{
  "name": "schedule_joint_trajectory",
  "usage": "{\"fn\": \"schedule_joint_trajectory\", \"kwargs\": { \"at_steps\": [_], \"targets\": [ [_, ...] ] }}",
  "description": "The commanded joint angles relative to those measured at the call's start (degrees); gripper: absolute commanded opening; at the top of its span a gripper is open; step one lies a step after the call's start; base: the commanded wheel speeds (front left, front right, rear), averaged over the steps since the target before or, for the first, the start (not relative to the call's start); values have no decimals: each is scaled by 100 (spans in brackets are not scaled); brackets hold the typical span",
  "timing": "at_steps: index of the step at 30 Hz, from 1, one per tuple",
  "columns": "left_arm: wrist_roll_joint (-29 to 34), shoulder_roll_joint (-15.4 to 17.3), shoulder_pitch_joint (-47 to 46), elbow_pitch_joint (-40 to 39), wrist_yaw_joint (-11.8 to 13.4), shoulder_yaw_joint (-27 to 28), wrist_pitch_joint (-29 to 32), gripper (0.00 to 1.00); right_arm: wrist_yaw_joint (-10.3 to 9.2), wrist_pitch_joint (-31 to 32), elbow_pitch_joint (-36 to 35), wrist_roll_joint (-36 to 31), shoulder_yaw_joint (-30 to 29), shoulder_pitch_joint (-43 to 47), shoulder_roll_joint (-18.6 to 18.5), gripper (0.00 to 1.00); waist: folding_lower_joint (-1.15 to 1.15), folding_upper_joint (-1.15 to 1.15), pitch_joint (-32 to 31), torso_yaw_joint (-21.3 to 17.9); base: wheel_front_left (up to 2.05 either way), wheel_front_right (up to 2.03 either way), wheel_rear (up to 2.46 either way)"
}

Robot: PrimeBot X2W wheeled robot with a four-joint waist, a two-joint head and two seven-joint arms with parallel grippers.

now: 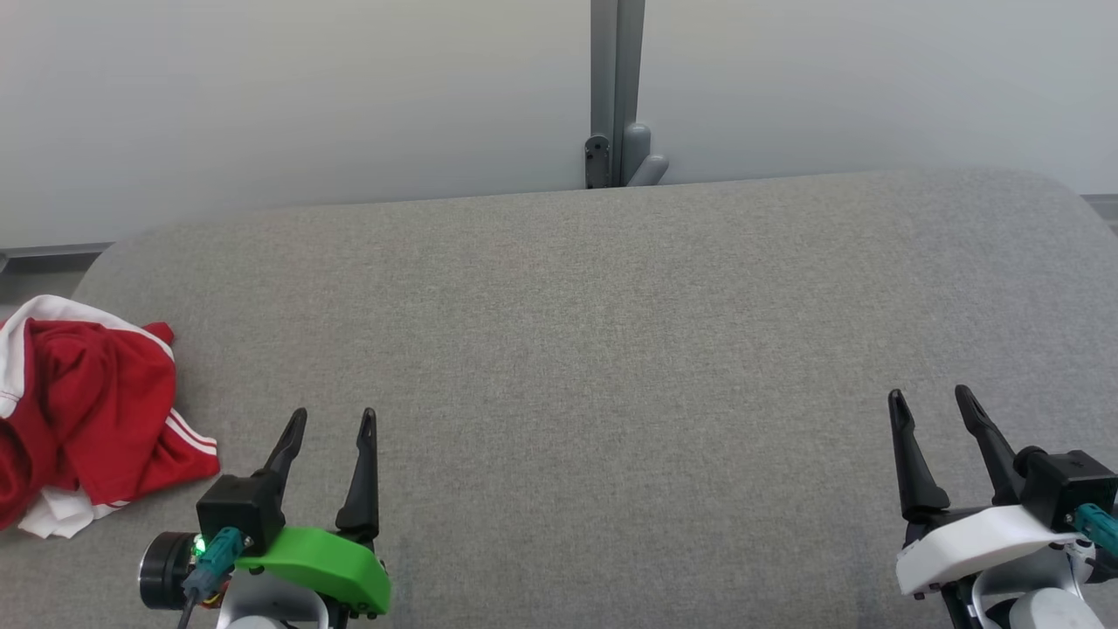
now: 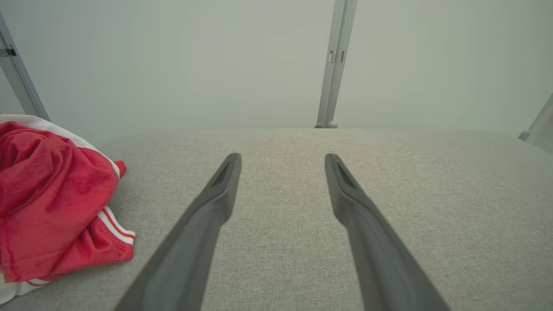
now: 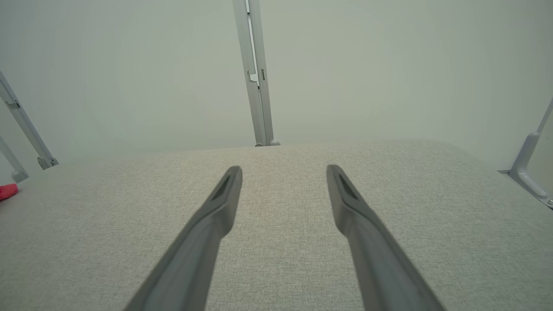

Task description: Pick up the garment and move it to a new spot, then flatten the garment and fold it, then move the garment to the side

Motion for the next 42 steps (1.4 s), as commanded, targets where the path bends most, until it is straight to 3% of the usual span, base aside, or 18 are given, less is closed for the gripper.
{"fn": "schedule_joint_trajectory", "kwargs": {
  "at_steps": [1, 13, 33, 42],
  "targets": [
    [139, 12, 45, -15, 28, 33, 37, 100, 0, -53, -22, -94, 34, 55, -6, 100, 0, 0, -5, 3, 0, 0, 0],
    [374, 28, 111, -56, 73, 109, 217, 100, 0, -260, 28, -129, 113, 106, 64, 100, 0, 0, -29, 35, 0, 0, 0],
    [150, 57, 76, -39, 105, 69, 253, 100, 0, -222, 137, 257, 25, 63, 94, 100, 0, 0, 5, 48, 0, 0, 0],
    [71, 93, -101, -101, 248, 235, 145, 100, 0, -260, -5, 302, -5, 33, 77, 100, 0, 0, 78, 421, 0, 0, 0]
  ]
}}
